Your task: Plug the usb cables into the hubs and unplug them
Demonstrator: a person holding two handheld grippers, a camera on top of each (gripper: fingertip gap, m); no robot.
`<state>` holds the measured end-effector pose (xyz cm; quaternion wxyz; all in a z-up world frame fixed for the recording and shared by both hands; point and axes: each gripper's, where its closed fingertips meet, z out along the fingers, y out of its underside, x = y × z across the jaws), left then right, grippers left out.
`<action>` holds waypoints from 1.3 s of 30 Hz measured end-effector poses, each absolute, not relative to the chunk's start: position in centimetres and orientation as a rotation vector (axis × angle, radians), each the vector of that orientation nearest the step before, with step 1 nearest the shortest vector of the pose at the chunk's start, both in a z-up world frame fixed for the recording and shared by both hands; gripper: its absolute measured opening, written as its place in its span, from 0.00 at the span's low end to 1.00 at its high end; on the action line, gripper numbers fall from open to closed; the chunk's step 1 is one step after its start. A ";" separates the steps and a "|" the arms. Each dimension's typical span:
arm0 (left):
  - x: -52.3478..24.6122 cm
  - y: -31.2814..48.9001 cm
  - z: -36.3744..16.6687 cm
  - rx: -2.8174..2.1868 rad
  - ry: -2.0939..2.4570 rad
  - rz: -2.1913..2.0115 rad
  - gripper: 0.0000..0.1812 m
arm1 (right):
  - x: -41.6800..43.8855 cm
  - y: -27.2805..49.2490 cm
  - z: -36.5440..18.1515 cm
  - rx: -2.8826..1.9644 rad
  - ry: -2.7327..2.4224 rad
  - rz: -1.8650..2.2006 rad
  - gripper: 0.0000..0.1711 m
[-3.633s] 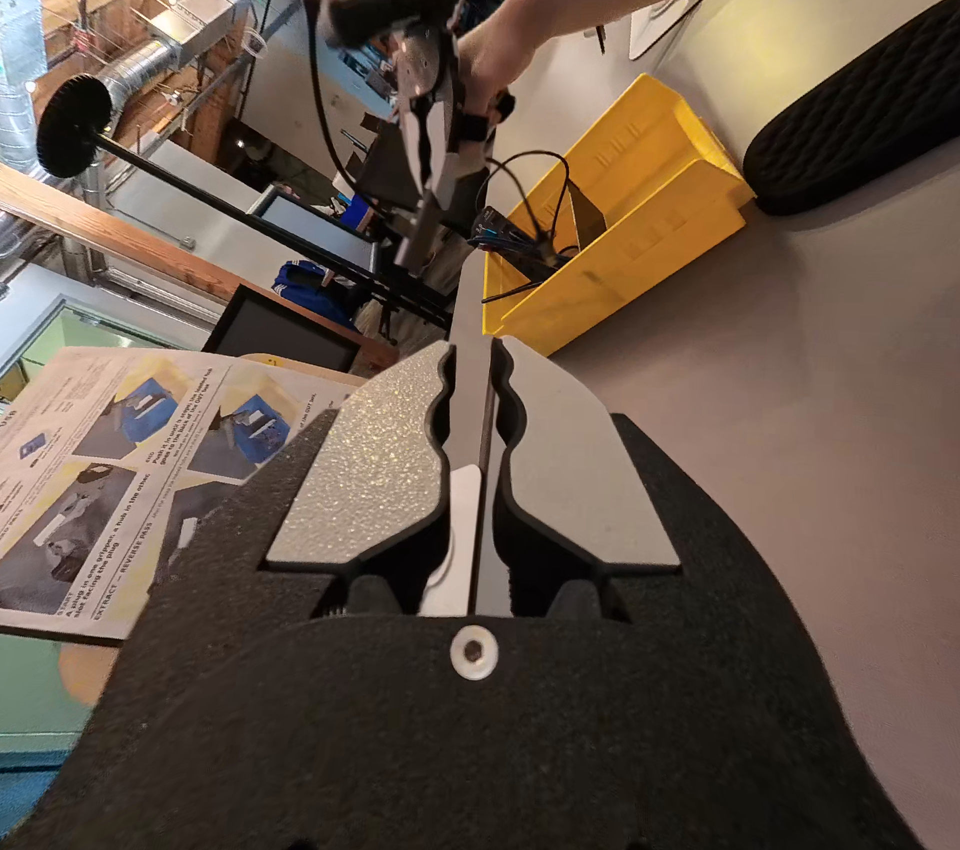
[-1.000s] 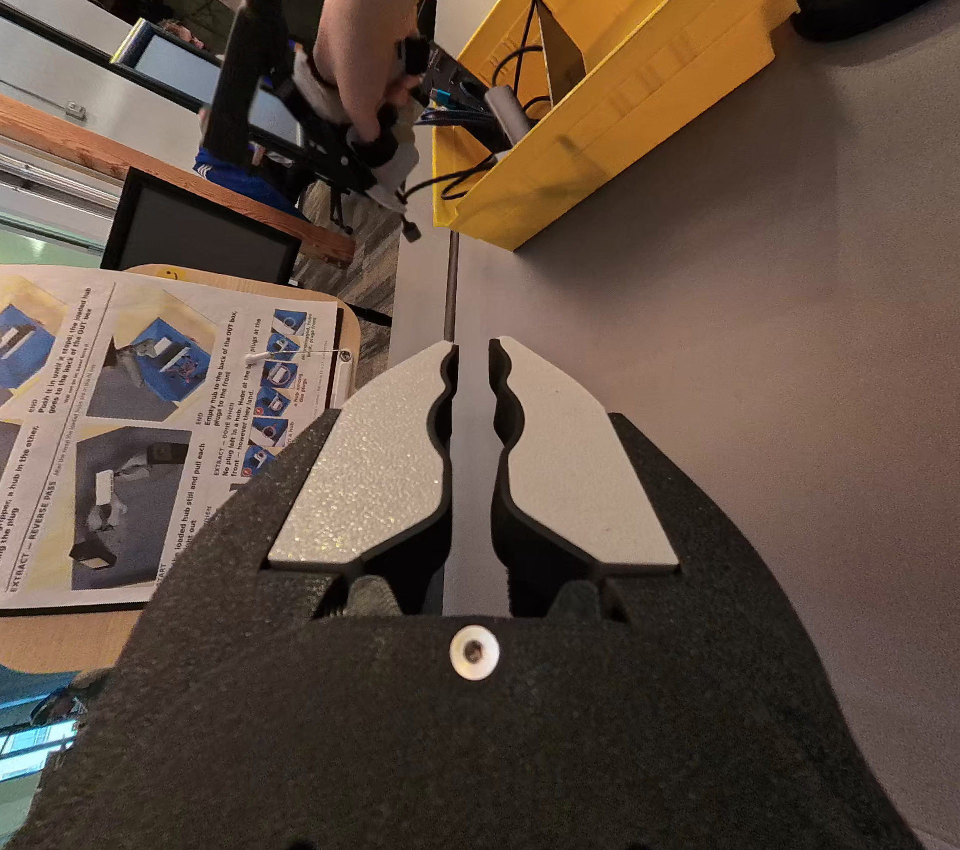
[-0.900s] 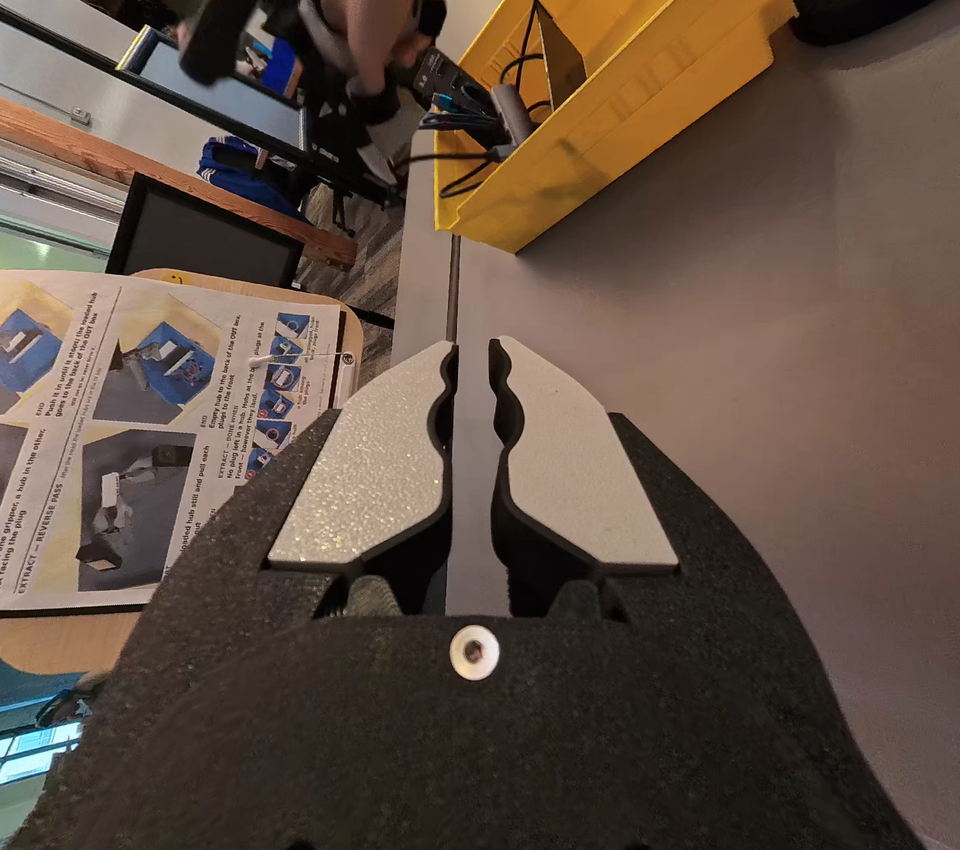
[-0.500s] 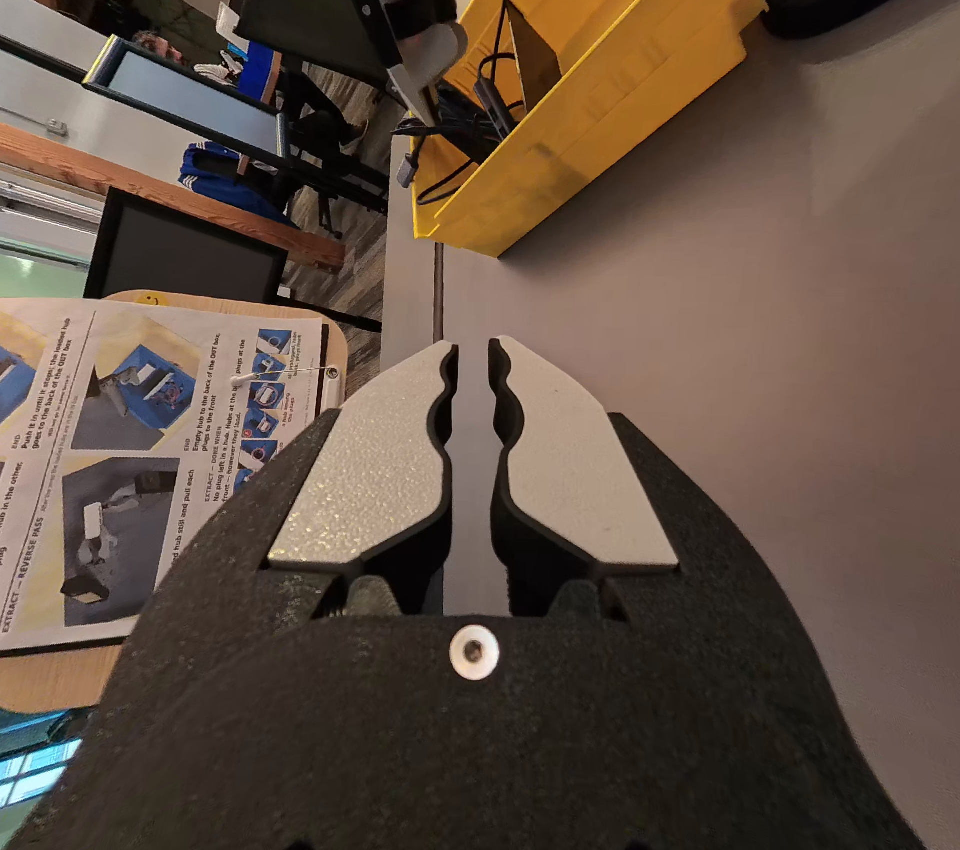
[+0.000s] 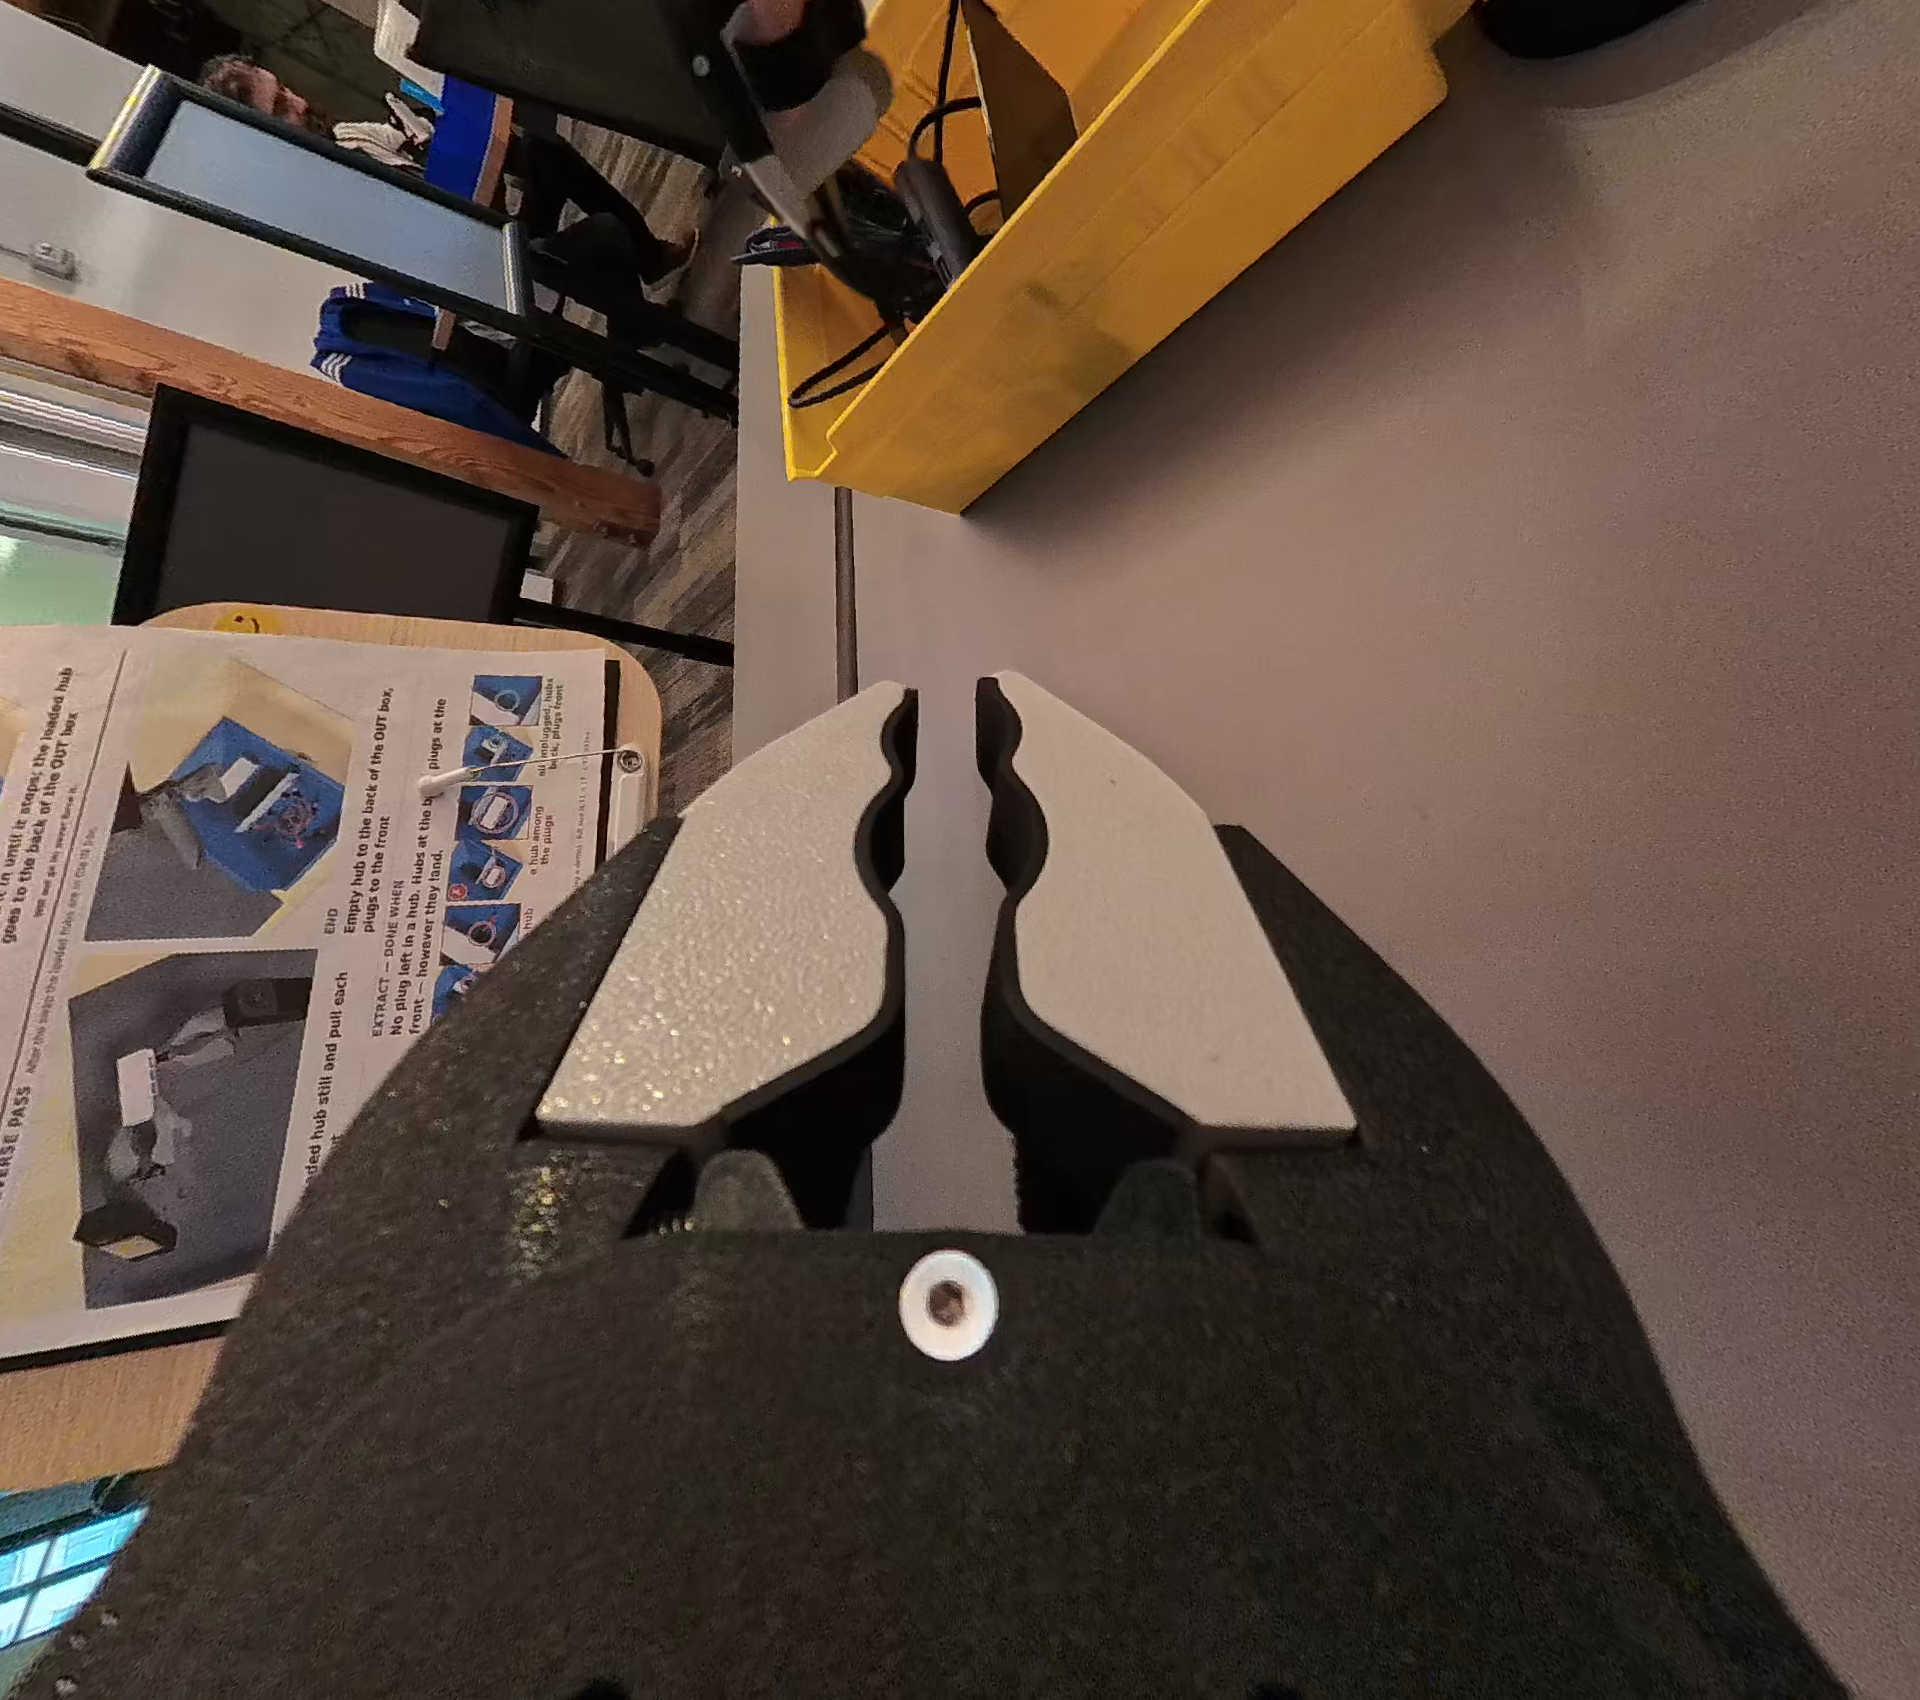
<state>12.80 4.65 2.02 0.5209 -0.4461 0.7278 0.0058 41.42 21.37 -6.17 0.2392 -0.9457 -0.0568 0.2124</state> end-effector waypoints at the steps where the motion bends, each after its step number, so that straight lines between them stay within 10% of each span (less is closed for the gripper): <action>1: 12.8 4.6 2.0 -1.068 1.745 0.015 0.05 | 41.5 21.9 -5.9 -2.581 -0.161 0.539 0.11; 10: 11.7 5.4 2.8 -1.097 1.702 0.043 0.05 | 44.6 19.0 1.6 -2.178 -0.407 0.266 0.20; 15: 10.6 6.6 3.6 -1.162 1.641 0.068 0.06 | 53.6 11.4 -4.1 -2.340 -0.381 -0.006 0.24; 21: 9.7 7.4 4.1 -1.215 1.595 0.104 0.06 | 53.5 7.7 -8.8 -2.488 -0.202 0.215 0.03; 39: 8.7 7.2 5.6 -1.215 1.541 0.116 0.06 | 49.6 8.8 -8.7 -2.491 -0.030 0.187 0.03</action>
